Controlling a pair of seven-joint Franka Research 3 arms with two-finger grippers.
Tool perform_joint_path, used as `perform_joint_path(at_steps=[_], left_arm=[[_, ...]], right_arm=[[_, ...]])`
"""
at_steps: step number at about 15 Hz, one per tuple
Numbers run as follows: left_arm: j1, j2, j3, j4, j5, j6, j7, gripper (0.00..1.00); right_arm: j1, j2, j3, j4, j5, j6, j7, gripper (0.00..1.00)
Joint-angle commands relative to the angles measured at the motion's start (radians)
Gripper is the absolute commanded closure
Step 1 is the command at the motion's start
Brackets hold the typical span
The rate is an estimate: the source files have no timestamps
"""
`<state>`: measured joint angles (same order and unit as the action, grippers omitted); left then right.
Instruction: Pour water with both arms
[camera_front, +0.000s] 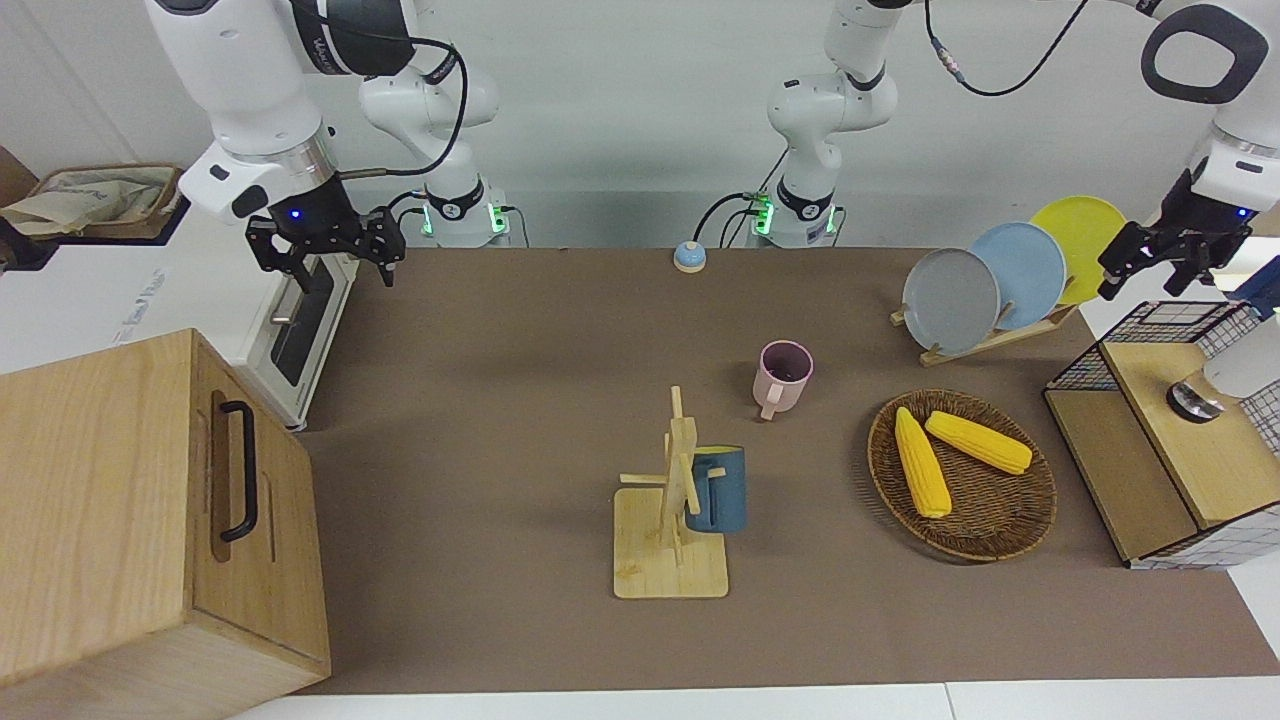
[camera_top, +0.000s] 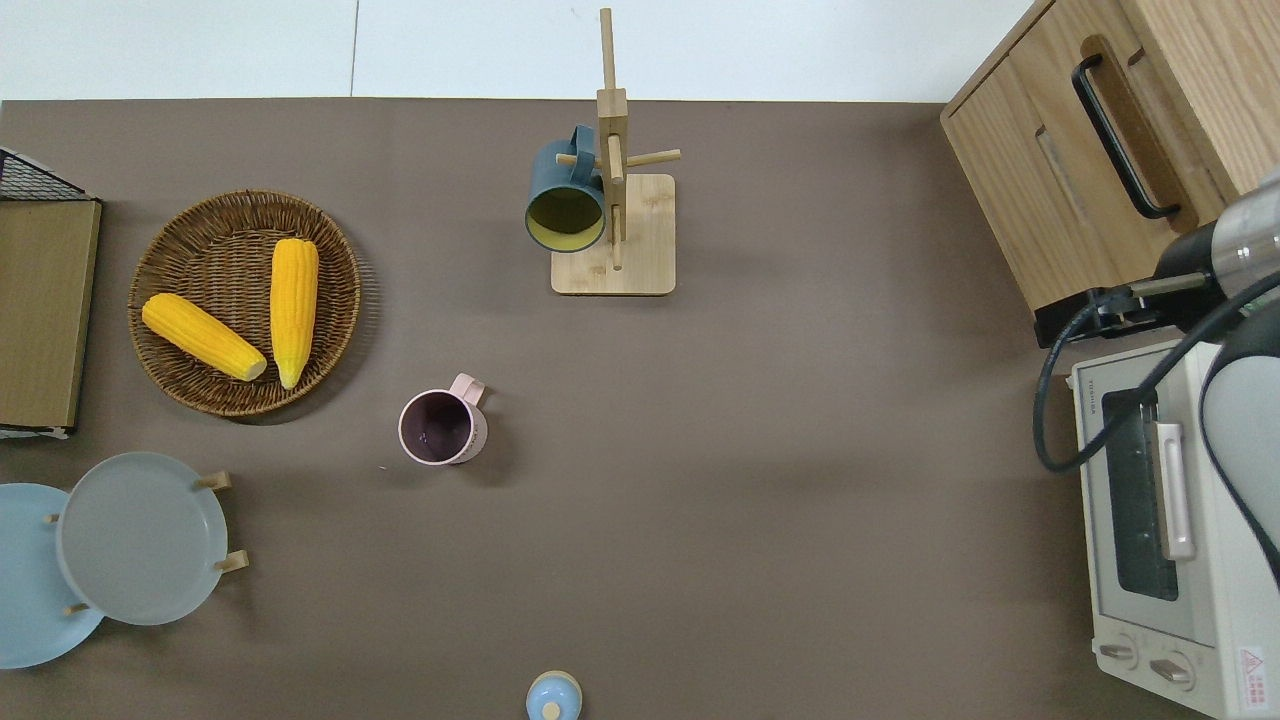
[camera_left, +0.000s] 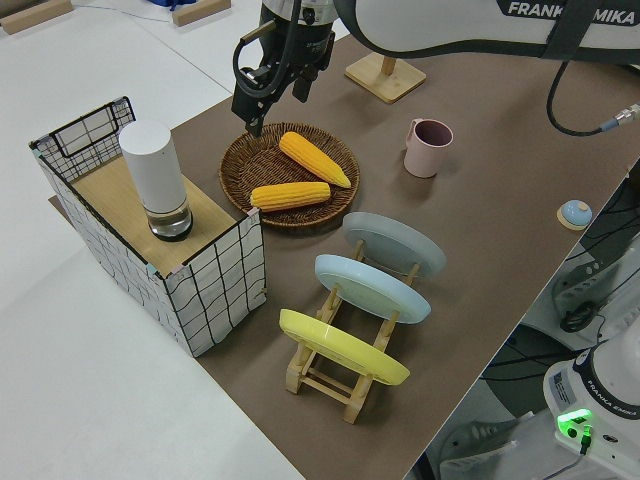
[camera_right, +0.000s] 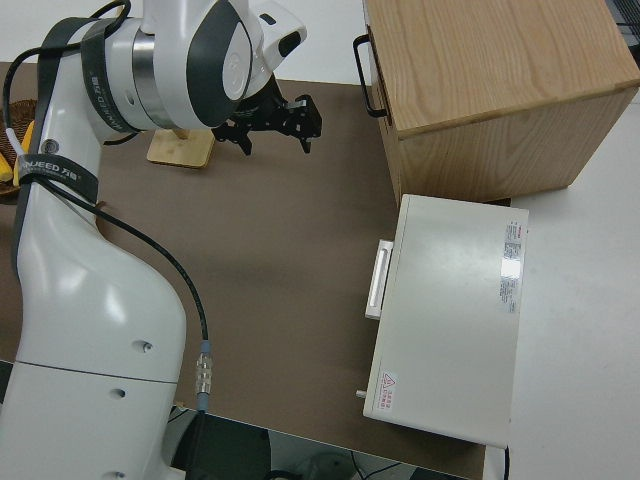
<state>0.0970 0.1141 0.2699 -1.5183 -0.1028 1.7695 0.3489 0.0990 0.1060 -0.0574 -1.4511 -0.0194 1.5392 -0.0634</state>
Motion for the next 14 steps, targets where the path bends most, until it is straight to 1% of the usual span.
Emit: perform_joint_path(at_steps=[1, 4, 6, 8, 9, 11, 14], left_arm=[[-0.054, -0.022, 0.003, -0.003, 0.029, -0.067, -0.03, 0.0], [-0.091, -0.03, -0.006, -0.005, 0.051, -0.102, -0.07, 0.0], [-0.126, -0.053, -0.026, -0.006, 0.081, -0.136, -0.129, 0.0], [-0.152, -0.068, -0.05, -0.006, 0.087, -0.165, -0.177, 0.0], [-0.167, -0.074, -0.054, -0.008, 0.087, -0.168, -0.204, 0.0], [-0.238, -0.083, -0.05, -0.011, 0.089, -0.173, -0.252, 0.0], [-0.292, -0.085, -0.054, -0.011, 0.088, -0.2, -0.277, 0.0]], right_arm=[[-0.002, -0.014, 0.001, -0.012, 0.003, 0.005, -0.013, 0.015], [-0.002, -0.014, 0.002, -0.012, 0.003, 0.005, -0.013, 0.015], [-0.001, -0.014, 0.001, -0.012, 0.003, 0.005, -0.013, 0.015], [-0.002, -0.014, 0.002, -0.012, 0.003, 0.005, -0.013, 0.015], [-0.002, -0.014, 0.001, -0.012, 0.003, 0.005, -0.013, 0.015], [-0.002, -0.014, 0.002, -0.012, 0.003, 0.005, -0.013, 0.015], [-0.002, -0.014, 0.002, -0.012, 0.003, 0.005, -0.013, 0.015]])
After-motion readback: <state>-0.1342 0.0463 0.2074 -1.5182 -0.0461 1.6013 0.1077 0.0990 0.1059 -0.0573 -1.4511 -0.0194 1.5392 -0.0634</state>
